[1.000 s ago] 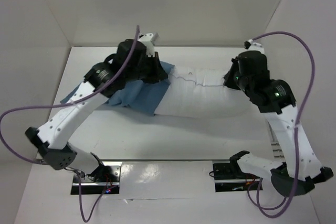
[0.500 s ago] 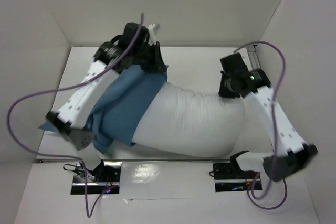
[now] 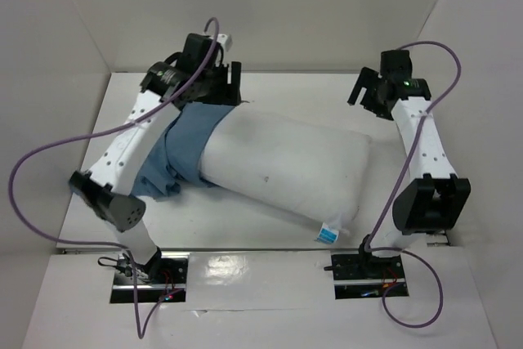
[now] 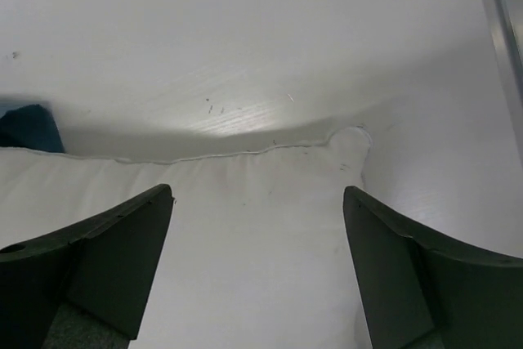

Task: Put the pillow into the pillowcase

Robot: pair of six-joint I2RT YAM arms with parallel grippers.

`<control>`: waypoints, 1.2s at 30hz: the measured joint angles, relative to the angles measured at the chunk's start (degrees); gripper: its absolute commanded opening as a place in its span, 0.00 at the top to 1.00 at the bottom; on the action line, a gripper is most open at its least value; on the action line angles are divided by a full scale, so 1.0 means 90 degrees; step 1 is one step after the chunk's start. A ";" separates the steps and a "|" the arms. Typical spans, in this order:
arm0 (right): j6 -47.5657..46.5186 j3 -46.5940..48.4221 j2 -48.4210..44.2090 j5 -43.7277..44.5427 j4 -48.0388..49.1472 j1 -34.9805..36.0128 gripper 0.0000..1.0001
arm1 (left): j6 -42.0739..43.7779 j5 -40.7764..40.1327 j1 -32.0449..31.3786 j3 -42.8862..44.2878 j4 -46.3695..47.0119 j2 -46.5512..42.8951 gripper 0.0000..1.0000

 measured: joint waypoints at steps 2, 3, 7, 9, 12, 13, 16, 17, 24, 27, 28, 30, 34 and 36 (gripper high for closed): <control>-0.0012 -0.0374 -0.0491 -0.0202 0.0078 -0.0163 0.07 | 0.0090 -0.0321 -0.0007 -0.0248 -0.0058 -0.0508 0.19; -0.0019 -0.0600 -0.0763 -0.0318 0.0102 -0.0260 0.07 | 0.0095 -0.0483 -0.0015 -0.0294 -0.0104 -0.0656 0.19; -0.0022 -0.1367 -0.1634 -0.0670 0.0061 -0.0408 0.06 | 0.0090 -0.1064 -0.0024 -0.0605 -0.0170 -0.0753 0.17; -0.0010 -0.1812 -0.1994 -0.0843 0.0024 -0.0415 0.04 | 0.0092 -0.1321 -0.0044 -0.1047 -0.0226 -0.0704 0.17; 0.0005 -0.2489 -0.2438 -0.1042 -0.0187 -0.0454 0.02 | 0.0092 -0.1562 -0.0051 -0.1829 -0.0335 -0.0639 0.17; 0.0002 -0.2640 -0.2535 -0.1093 -0.0311 -0.0486 0.02 | 0.0092 -0.1605 -0.0056 -0.1999 -0.0372 -0.0619 0.17; 0.0000 -0.2963 -0.2752 -0.1365 -0.0619 -0.0644 0.00 | 0.0085 -0.1722 -0.0066 -0.2310 -0.0381 -0.0619 0.21; 0.0000 -0.3033 -0.2810 -0.1430 -0.0656 -0.0668 0.00 | 0.0083 -0.1751 -0.0066 -0.2322 -0.0374 -0.0619 0.23; -0.0053 -0.3866 -0.3303 -0.2501 -0.0639 -0.0697 0.00 | -0.0015 -0.1933 0.0131 -0.2395 -0.0160 -0.0515 0.61; 0.0007 -0.4408 -0.3349 -0.3062 -0.0328 -0.0697 0.00 | -0.0097 -0.1902 0.0274 -0.2402 -0.0134 -0.0381 0.86; 0.0053 -0.4578 -0.3354 -0.3215 -0.0180 -0.0702 0.00 | -0.0095 -0.1875 0.0306 -0.2402 -0.0134 -0.0357 0.89; 0.0151 -0.4864 -0.3354 -0.3507 0.0114 -0.0716 0.00 | -0.0090 -0.1826 0.0325 -0.2385 -0.0151 -0.0323 0.96; 0.0141 -0.4886 -0.3351 -0.3665 0.0260 -0.0731 0.00 | -0.0075 -0.1763 0.0325 -0.2191 -0.0202 -0.0284 0.96; 0.0041 -0.4821 -0.3351 -0.3609 0.0216 -0.0731 0.00 | -0.0075 -0.1732 0.0325 -0.2127 -0.0214 -0.0284 0.89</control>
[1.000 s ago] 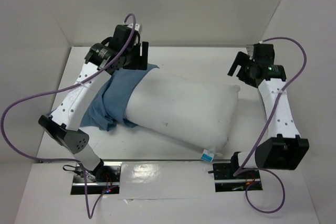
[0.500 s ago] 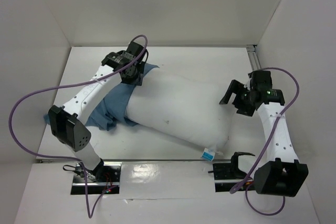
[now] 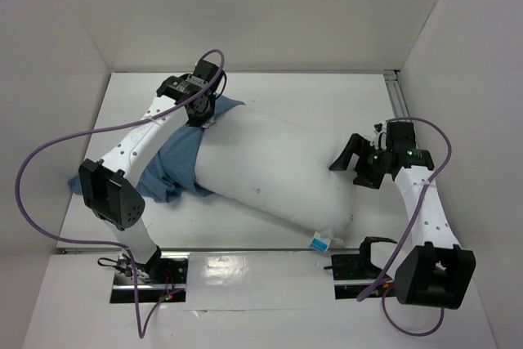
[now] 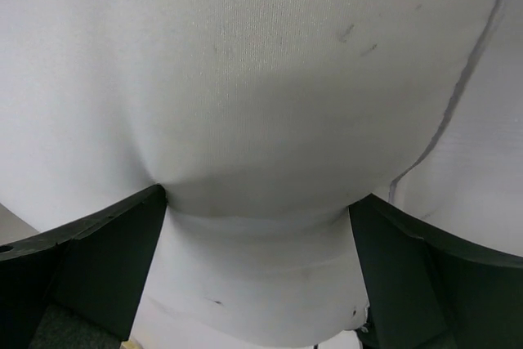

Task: Put the pillow into the pillowcase

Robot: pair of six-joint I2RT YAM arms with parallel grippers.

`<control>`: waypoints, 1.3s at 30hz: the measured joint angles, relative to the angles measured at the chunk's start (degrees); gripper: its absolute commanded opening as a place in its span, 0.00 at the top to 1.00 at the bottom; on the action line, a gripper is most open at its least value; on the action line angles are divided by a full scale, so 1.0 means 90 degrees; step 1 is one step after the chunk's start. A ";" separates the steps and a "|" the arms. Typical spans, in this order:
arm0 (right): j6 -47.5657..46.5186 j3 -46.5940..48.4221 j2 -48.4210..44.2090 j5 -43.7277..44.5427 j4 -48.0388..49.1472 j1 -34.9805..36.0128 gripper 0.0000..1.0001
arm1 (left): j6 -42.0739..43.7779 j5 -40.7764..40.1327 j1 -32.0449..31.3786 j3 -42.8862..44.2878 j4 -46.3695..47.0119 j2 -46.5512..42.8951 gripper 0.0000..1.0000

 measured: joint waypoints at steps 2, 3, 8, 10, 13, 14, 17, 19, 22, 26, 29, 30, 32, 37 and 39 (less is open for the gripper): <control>-0.0107 0.0158 0.0027 0.0141 -0.0146 0.0000 0.00 | 0.0034 0.0041 0.0000 0.0017 -0.0022 0.0000 0.59; -0.0141 0.0248 0.0039 0.0228 -0.0206 0.0000 0.00 | 0.0066 0.0087 0.0000 0.0017 -0.0032 0.0000 0.54; -0.0211 0.0610 0.0039 0.0668 -0.0442 0.0000 0.00 | 0.0019 0.0362 0.0000 0.0005 -0.0053 0.0000 0.33; -0.0206 0.0673 0.0034 0.0792 -0.0488 0.0000 0.00 | 0.0015 0.0410 0.0000 -0.0080 -0.0017 -0.0022 0.31; -0.0182 0.0687 0.0024 0.0882 -0.0537 0.0000 0.00 | 0.0012 0.0457 0.0000 -0.0238 -0.0007 -0.0029 0.31; -0.0180 0.0680 0.0024 0.0874 -0.0549 0.0000 0.00 | 0.0012 0.0464 0.0000 -0.0291 -0.0002 -0.0029 0.32; -0.0148 0.0537 0.0022 0.0743 -0.0486 0.0000 0.00 | 0.0010 0.0457 0.0017 -0.0376 -0.0002 -0.0010 0.57; -0.0068 0.0299 0.0017 0.0539 -0.0352 0.0007 0.15 | -0.0051 0.0435 0.0015 -0.0369 -0.0007 0.0019 0.92; 0.0158 -0.0211 0.0022 0.0085 0.0192 0.0085 0.52 | -0.0007 0.0469 0.0022 -0.0219 -0.0129 0.0126 1.00; 0.0675 -0.0406 0.0024 -0.0185 0.0913 0.0393 1.00 | 0.0002 0.0709 -0.0027 0.0410 -0.0338 0.0381 1.00; 0.1188 -0.0391 0.0073 -0.0172 0.1438 0.0578 1.00 | -0.0002 0.1154 -0.0347 0.1178 -0.0444 0.0595 1.00; 0.1387 -0.0362 0.0129 -0.0177 0.1651 0.0636 1.00 | -0.0019 0.1443 -0.0508 0.1452 -0.0420 0.0685 1.00; 0.1834 -0.0194 0.0372 -0.0095 0.2178 0.0801 1.00 | -0.0199 0.2363 -0.0855 0.1843 -0.0117 0.0848 1.00; 0.2307 0.1287 0.1054 0.0401 0.2718 0.1239 1.00 | -0.0709 0.4296 -0.1491 0.3973 0.0325 0.2137 1.00; 0.2324 0.1773 0.1037 0.0738 0.3062 0.1343 1.00 | -0.1049 0.5030 -0.1474 0.4126 0.0804 0.2375 1.00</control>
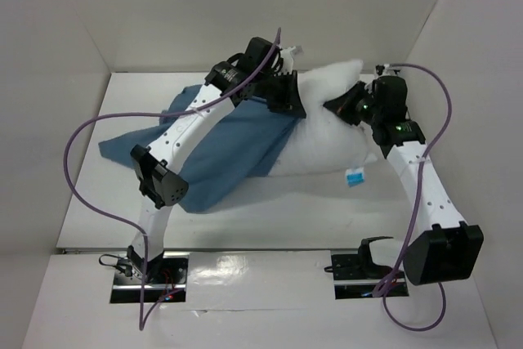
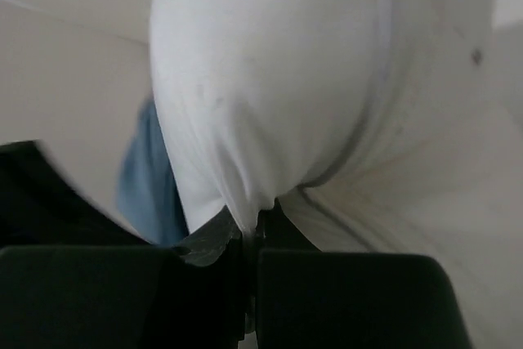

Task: Put the pillow into the pillowcase

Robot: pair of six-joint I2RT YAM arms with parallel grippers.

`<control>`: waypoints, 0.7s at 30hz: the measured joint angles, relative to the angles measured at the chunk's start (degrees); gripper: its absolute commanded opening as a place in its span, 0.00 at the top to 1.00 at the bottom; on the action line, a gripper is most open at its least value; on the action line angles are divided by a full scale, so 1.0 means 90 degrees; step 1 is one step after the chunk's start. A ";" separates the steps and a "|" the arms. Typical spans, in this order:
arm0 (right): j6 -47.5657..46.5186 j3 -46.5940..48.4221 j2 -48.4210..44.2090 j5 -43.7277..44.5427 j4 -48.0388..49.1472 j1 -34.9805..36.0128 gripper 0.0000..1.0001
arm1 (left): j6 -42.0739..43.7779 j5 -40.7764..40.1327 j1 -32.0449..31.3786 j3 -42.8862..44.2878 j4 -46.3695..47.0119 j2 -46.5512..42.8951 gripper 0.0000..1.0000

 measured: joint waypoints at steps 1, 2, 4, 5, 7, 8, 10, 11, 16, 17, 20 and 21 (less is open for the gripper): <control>0.0005 0.0124 -0.0080 0.0146 0.0216 0.0029 1.00 | -0.0170 0.0311 0.0056 -0.0170 0.0245 0.0000 1.00; 0.0010 0.0163 -0.0187 0.0255 0.0430 0.0058 1.00 | -0.0316 0.0588 0.0134 -0.0369 0.0491 -0.0012 1.00; 0.0000 0.0036 -0.0398 0.0410 0.0767 0.0141 1.00 | -0.0491 0.1076 0.0362 -0.0753 0.0833 0.0005 1.00; -0.0007 -0.0095 -0.0466 0.0498 0.0852 0.0180 1.00 | -0.0522 0.1222 0.0454 -0.0821 0.0874 0.0051 1.00; -0.0029 -0.0449 -0.0529 0.0653 0.0940 0.0194 1.00 | -0.0520 0.1399 0.0600 -0.0865 0.0833 0.0155 0.94; -0.0046 -0.0651 -0.0527 0.0736 0.0937 0.0175 1.00 | -0.0469 0.1421 0.0646 -0.0877 0.0767 0.0204 0.92; -0.0090 -0.1035 -0.0469 0.0860 0.0775 0.0051 1.00 | -0.0381 0.1336 0.0697 -0.0877 0.0595 0.0291 0.74; -0.0119 -0.1146 -0.0432 0.0913 0.0648 -0.0027 1.00 | -0.0287 0.1290 0.0721 -0.0860 0.0529 0.0325 0.63; -0.0459 -0.1086 -0.0296 0.0937 -0.0277 -0.0265 0.23 | -0.0100 0.1190 0.1027 -0.0483 0.0367 0.0478 0.31; -0.0622 -0.0935 -0.0257 0.0925 -0.0469 -0.0267 0.15 | -0.0078 0.1180 0.1117 -0.0406 0.0340 0.0461 0.29; -0.1168 -0.0165 -0.0041 0.0974 -0.1202 -0.0265 0.03 | 0.0146 0.0755 0.1401 -0.0398 0.0192 0.0197 0.26; -0.1309 0.0036 -0.0017 0.1027 -0.1379 -0.0265 0.01 | 0.0238 0.0522 0.1489 -0.0466 0.0126 0.0024 0.25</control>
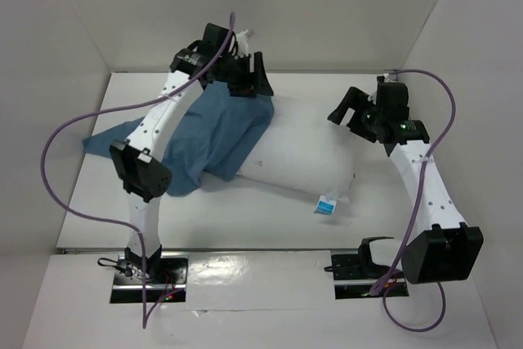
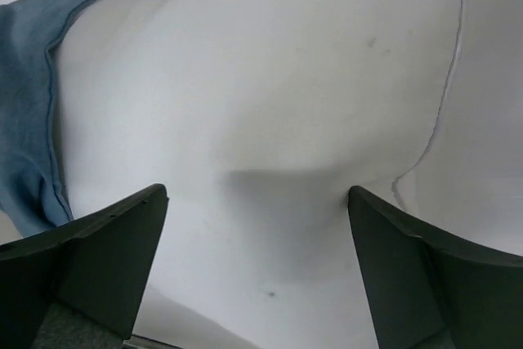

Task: Put the pillow into the pillowcase

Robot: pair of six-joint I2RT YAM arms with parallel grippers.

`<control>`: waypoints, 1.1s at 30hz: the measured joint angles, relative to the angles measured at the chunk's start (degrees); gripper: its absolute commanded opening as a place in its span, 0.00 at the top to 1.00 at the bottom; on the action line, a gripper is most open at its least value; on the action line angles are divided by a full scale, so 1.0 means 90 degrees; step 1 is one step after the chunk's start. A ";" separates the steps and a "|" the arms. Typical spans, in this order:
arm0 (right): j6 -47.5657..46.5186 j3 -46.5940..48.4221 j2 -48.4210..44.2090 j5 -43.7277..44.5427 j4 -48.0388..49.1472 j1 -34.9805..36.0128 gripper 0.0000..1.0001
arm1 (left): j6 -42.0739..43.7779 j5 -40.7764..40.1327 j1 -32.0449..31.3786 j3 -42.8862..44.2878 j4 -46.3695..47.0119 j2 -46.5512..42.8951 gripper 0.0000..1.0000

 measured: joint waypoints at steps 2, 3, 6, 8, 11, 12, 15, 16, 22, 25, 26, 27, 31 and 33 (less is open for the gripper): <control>-0.0274 0.0267 -0.0046 0.0163 -0.0291 0.0000 0.01 | 0.0175 -0.0729 0.0056 -0.0340 -0.0112 -0.0520 0.26; -0.0379 0.0325 -0.0104 0.0255 -0.0432 0.0000 0.01 | 0.0333 -0.1248 0.0002 -0.0758 -0.0138 -0.0996 0.28; -0.0559 0.0311 -0.0345 0.0466 -0.0916 -0.0002 0.01 | 0.0537 -0.2548 -0.0483 -0.1834 -0.0270 -0.2263 0.34; -0.0585 0.0153 -0.0544 0.0508 -0.1107 -0.0002 0.01 | 0.0595 -0.3264 -0.1035 -0.2956 -0.0138 -0.3283 0.34; -0.0559 -0.0238 -0.0818 0.0493 -0.1292 -0.0032 0.01 | 0.0386 -0.3925 -0.1712 -0.4665 0.0034 -0.4296 0.33; -0.0554 -0.0396 -0.0891 0.0476 -0.1375 -0.0041 0.01 | 0.0270 -0.4138 -0.1860 -0.5195 0.0085 -0.4454 0.32; -0.0503 -0.0784 -0.0959 0.0408 -0.1566 -0.0056 0.01 | -0.0289 -0.4806 -0.2339 -0.6686 0.0423 -0.4447 0.32; -0.0498 -0.0872 -0.0962 0.0386 -0.1608 -0.0056 0.01 | -0.0457 -0.4971 -0.2487 -0.7065 0.0585 -0.4328 0.32; -0.0437 -0.1127 -0.1010 0.0267 -0.1671 -0.0061 0.01 | -0.1212 -0.5996 -0.2941 -0.8714 0.1681 -0.3859 0.32; -0.0437 -0.1190 -0.1035 0.0189 -0.1671 -0.0095 0.01 | -0.1265 -0.6397 -0.2817 -0.8988 0.2334 -0.3803 0.32; -0.0437 -0.1190 -0.1035 0.0165 -0.1668 -0.0107 0.01 | -0.1331 -0.6518 -0.2764 -0.9010 0.2526 -0.3750 0.33; -0.0440 -0.1190 -0.1035 0.0146 -0.1666 -0.0114 0.01 | -0.1377 -0.6637 -0.2718 -0.9029 0.2708 -0.3696 0.33; -0.0454 -0.1190 -0.1039 0.0104 -0.1671 -0.0114 0.01 | -0.1392 -0.7045 -0.2616 -0.9364 0.3568 -0.3662 0.37; -0.0466 -0.1190 -0.1039 0.0100 -0.1671 -0.0114 0.01 | -0.1394 -0.7218 -0.2616 -0.9593 0.3915 -0.3662 0.40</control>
